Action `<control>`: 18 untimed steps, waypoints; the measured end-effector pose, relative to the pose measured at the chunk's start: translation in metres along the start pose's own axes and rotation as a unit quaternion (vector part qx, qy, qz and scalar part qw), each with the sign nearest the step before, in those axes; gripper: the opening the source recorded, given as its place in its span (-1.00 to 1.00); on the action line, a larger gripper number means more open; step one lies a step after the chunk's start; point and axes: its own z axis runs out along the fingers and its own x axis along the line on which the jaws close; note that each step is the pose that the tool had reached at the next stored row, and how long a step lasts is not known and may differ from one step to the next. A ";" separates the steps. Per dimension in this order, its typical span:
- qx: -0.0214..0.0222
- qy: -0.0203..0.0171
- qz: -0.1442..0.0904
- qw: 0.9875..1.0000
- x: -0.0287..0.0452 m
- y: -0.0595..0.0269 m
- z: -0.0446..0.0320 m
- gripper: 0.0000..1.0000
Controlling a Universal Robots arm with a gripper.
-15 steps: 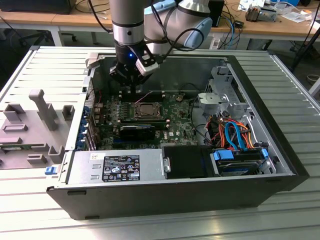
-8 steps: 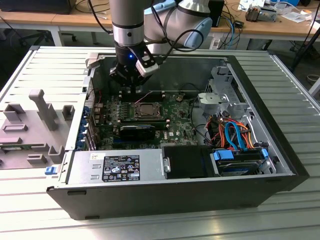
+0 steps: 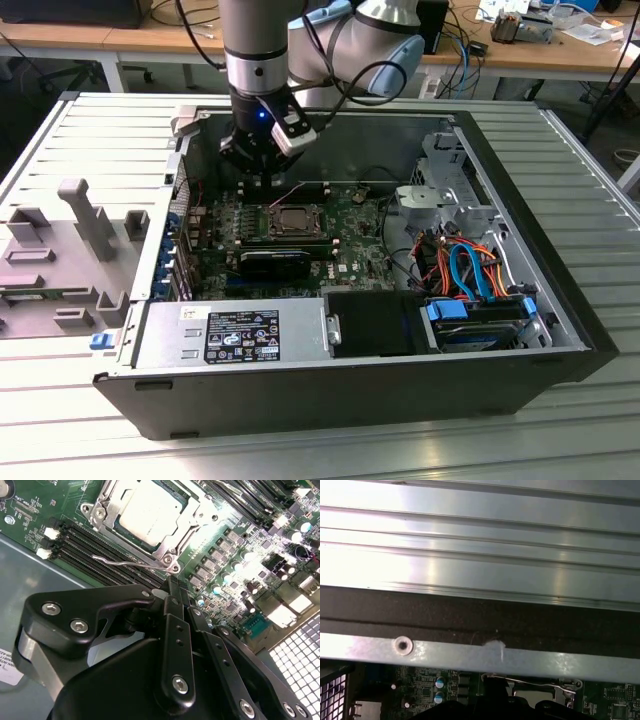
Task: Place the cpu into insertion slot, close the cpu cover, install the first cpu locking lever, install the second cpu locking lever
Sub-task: 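Install the second cpu locking lever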
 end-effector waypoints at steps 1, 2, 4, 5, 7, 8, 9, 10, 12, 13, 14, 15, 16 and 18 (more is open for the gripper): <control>0.000 0.000 0.000 1.000 0.0000 0.0000 0.0004 -0.79; 0.000 0.000 0.000 1.000 0.0000 0.0000 0.0007 -0.79; 0.000 0.000 0.000 1.000 0.0001 0.0000 0.0013 -0.79; 0.000 0.000 0.000 1.000 0.0000 0.0000 0.0016 -0.79; 0.000 0.000 0.000 1.000 0.0000 0.0000 0.0022 -0.79; 0.000 0.000 0.000 1.000 0.0001 0.0001 0.0024 -0.79; 0.000 0.000 0.000 1.000 0.0001 0.0001 0.0033 -0.79; 0.000 0.000 0.000 1.000 0.0001 0.0001 0.0037 -0.79; 0.000 0.000 0.000 1.000 0.0001 0.0001 0.0050 -0.79; 0.000 0.000 0.000 1.000 0.0001 0.0001 0.0055 -0.79; 0.000 0.000 0.000 1.000 0.0001 0.0001 0.0061 -0.79; 0.000 0.000 0.000 1.000 0.0002 0.0001 0.0067 -0.79; 0.000 0.000 0.000 1.000 0.0002 0.0001 0.0079 -0.79; 0.000 0.000 0.000 1.000 0.0001 0.0002 0.0097 -0.79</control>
